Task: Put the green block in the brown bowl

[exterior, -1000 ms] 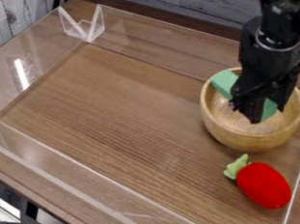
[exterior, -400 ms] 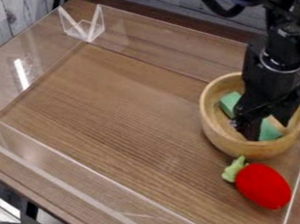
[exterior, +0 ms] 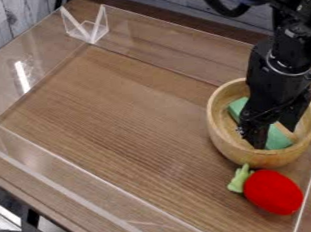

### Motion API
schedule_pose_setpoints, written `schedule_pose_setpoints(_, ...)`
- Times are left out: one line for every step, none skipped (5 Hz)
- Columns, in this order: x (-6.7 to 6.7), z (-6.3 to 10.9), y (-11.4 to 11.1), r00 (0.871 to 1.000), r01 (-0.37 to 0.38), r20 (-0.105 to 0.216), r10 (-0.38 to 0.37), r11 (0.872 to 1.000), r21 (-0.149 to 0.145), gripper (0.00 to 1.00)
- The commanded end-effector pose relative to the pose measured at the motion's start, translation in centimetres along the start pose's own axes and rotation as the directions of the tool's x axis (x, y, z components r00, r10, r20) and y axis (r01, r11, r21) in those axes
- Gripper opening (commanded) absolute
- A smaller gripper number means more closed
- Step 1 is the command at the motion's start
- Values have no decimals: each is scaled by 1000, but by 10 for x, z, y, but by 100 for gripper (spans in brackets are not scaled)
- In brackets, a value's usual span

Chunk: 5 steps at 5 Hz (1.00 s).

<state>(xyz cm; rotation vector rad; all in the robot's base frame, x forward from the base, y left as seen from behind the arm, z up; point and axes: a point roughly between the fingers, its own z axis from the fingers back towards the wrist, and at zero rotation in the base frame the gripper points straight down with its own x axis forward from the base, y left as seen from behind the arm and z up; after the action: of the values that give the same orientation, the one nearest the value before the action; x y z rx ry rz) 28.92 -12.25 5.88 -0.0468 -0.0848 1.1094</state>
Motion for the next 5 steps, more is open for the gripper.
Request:
schedule_pose_setpoints(1, 21, -5, 1000, -12, 7, 13, 998, -64, 100)
schedule_pose_setpoints(3, 21, -4, 999, -32, 8, 32, 998, -61, 100)
schedule_pose_setpoints(4, 20, -3, 999, -51, 11, 51, 997, -57, 100)
schedule_pose_setpoints(0, 19, 0, 998, -60, 12, 61, 997, -53, 100)
schedule_pose_setpoints(-6, 16, 2, 998, -68, 16, 69, 996, -49, 0)
